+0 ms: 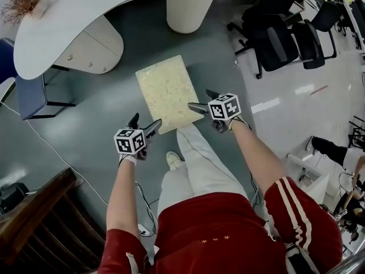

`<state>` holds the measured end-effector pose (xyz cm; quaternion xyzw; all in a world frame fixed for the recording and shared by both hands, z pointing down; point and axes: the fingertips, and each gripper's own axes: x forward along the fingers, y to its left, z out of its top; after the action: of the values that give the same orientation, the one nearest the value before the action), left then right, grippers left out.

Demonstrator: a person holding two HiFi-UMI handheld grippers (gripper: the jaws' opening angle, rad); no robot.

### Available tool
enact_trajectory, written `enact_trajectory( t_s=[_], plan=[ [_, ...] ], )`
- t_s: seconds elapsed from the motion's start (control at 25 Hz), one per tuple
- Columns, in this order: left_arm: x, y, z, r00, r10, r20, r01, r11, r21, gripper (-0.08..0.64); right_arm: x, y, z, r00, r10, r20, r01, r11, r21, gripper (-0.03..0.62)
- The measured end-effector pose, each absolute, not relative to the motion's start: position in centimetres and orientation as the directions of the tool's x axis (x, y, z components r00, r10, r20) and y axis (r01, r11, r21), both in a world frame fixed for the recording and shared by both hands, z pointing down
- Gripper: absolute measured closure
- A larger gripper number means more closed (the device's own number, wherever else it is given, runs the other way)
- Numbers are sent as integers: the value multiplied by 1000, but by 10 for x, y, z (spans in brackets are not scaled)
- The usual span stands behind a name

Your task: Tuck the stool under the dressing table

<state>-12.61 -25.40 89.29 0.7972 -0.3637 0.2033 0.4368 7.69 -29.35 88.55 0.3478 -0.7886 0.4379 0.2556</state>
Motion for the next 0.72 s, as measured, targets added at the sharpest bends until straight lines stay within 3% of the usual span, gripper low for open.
enact_trajectory(
  t_s=[0.2, 0.36, 0.72],
  plan=[
    [-128, -256, 968, 652, -386, 653, -757, -284, 588, 55, 76, -294, 964, -610, -274, 744, -785, 336, -520, 113],
    [-118, -251, 1012, 661, -367, 654, -751, -315, 581, 57, 75, -290, 1013, -598, -246, 763, -792, 332, -513, 112],
    [-105, -271, 1070, 675, -355, 647, -733, -222, 642, 53, 55, -286, 1068, -658, -148, 739, -740, 311, -596, 111]
  ],
)
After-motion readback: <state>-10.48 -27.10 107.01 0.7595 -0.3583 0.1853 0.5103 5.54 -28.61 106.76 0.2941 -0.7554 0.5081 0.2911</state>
